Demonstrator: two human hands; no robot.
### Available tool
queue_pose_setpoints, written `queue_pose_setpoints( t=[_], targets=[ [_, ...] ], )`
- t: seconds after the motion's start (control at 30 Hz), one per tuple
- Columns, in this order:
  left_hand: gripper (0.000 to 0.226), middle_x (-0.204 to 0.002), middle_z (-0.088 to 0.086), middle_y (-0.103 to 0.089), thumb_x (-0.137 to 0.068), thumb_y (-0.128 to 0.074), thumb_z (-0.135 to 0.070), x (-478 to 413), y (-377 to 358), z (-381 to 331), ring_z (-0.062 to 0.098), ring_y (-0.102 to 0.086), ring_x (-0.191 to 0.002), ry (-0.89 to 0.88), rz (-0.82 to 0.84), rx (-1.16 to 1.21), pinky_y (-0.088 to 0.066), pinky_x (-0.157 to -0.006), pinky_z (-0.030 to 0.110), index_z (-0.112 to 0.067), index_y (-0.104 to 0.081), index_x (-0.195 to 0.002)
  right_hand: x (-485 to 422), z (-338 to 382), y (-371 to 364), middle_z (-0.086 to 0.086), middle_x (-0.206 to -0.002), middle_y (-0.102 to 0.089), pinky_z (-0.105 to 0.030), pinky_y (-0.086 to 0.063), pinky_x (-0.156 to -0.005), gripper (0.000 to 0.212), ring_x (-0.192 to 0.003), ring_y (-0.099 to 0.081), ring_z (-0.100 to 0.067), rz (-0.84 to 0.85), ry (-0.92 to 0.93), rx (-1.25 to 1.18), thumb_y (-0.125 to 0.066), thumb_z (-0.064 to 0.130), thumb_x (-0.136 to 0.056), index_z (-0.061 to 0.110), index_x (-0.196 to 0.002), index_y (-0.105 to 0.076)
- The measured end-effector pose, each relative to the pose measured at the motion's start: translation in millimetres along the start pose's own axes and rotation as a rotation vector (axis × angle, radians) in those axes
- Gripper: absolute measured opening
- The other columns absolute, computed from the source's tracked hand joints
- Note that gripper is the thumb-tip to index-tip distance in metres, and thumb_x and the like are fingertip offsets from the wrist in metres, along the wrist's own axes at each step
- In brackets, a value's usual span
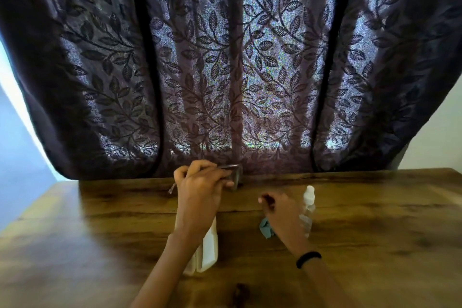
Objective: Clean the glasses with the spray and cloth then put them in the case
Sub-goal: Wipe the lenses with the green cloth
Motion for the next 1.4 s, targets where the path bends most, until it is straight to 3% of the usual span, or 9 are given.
queue_pose_setpoints(
  t=[0.13,0.23,0.37,0.47,0.73,0.93,1.13,1.3,1.4],
  targets=[
    [0.017,-0.074,-0.028,-0.053,-0.066,-0.076,-0.010,1.7,-2.0,0.6,0.001,-0.054,-0.088,0.091,-0.008,0.044,-0.023,-0.084,0.027,-0.022,-0.072,-0.078,4.1,-22.6,-23.4,-0.008,-0.133,-0.050,-0.038,-0.039,-0.103,0.040,-0.120,-0.047,-0.026,0.263,-0.089,0.250,-0.050,0.030,-0.092,0.014,-0.128,-0.047],
    [0.019,-0.079,-0.030,-0.049,-0.066,-0.075,0.000,4.5,-2.4,4.5,0.001,-0.060,-0.078,0.155,-0.038,0.154,-0.048,-0.082,0.041,-0.015,-0.074,-0.078,10.9,-30.9,-34.8,-0.007,-0.131,-0.050,-0.036,-0.038,-0.099,0.032,-0.123,-0.044,-0.026,0.292,-0.090,0.362,-0.049,0.026,-0.093,0.015,-0.123,-0.052],
    [0.023,-0.081,-0.009,-0.059,-0.065,-0.074,0.009,7.0,-2.6,9.2,-0.006,-0.060,-0.069,0.176,-0.098,0.240,-0.046,-0.071,0.003,-0.007,-0.074,-0.081,21.4,-36.8,-38.4,-0.004,-0.101,-0.068,-0.026,-0.047,-0.074,0.017,-0.093,-0.063,-0.017,0.150,-0.030,0.311,-0.048,0.014,-0.092,0.014,-0.098,-0.064],
    [0.025,-0.081,-0.005,-0.061,-0.064,-0.075,0.008,10.0,-2.8,12.6,-0.003,-0.060,-0.073,0.196,-0.116,0.246,-0.044,-0.071,0.001,-0.009,-0.074,-0.083,19.3,-26.5,-27.2,-0.004,-0.103,-0.069,-0.019,-0.048,-0.072,0.023,-0.089,-0.064,-0.014,0.051,-0.048,0.080,-0.054,0.018,-0.091,0.014,-0.113,-0.058],
    [0.029,-0.078,-0.016,-0.061,-0.067,-0.074,0.007,14.4,-10.3,14.0,-0.002,-0.062,-0.079,0.208,-0.108,0.314,-0.047,-0.068,0.005,-0.013,-0.073,-0.088,4.4,65.4,27.3,0.004,-0.085,-0.067,-0.011,-0.049,-0.070,0.009,-0.081,-0.063,-0.004,-0.400,0.129,-0.689,-0.071,0.016,-0.077,0.022,-0.080,-0.066],
    [0.039,-0.079,-0.022,-0.061,-0.069,-0.076,-0.003,19.2,-12.4,8.2,-0.003,-0.062,-0.077,0.233,-0.098,0.361,-0.044,-0.068,0.004,-0.036,-0.069,-0.090,13.0,77.3,17.9,0.023,-0.090,-0.054,-0.017,-0.044,-0.079,0.009,-0.090,-0.053,-0.004,-0.400,0.298,-0.432,-0.067,0.016,-0.082,0.018,-0.090,-0.069],
    [0.045,-0.083,-0.012,-0.067,-0.074,-0.073,-0.010,27.0,-13.2,5.3,-0.010,-0.062,-0.080,0.334,-0.093,0.424,-0.043,-0.068,0.002,-0.053,-0.061,-0.081,9.0,67.4,18.9,-0.004,-0.094,-0.061,-0.038,-0.052,-0.078,0.010,-0.089,-0.059,-0.019,-0.382,0.212,-0.401,-0.065,0.014,-0.084,0.009,-0.091,-0.070],
    [0.024,-0.083,0.004,-0.069,-0.072,-0.072,0.000,22.2,-21.0,-1.6,-0.013,-0.060,-0.078,0.388,-0.098,0.468,-0.042,-0.068,0.001,-0.020,-0.072,-0.086,13.9,79.1,19.8,-0.003,-0.095,-0.068,-0.013,-0.039,-0.086,0.011,-0.092,-0.055,-0.012,-0.363,0.347,-0.296,-0.063,0.010,-0.084,0.011,-0.093,-0.071],
    [0.029,-0.083,-0.002,-0.068,-0.074,-0.070,-0.002,23.7,-22.0,-4.7,-0.010,-0.061,-0.077,0.445,-0.100,0.537,-0.042,-0.067,0.002,-0.029,-0.069,-0.084,22.2,80.4,17.4,0.000,-0.100,-0.069,-0.012,-0.039,-0.089,0.016,-0.097,-0.052,-0.007,-0.344,0.424,-0.253,-0.060,0.007,-0.085,0.012,-0.097,-0.070]
  ],
)
Point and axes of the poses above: each hand's wrist, its own x-axis away from the middle knuckle, its own y-axis out of the back of the hand, z = x × y, the point moved 2 cm from there along -x, towards the middle knuckle
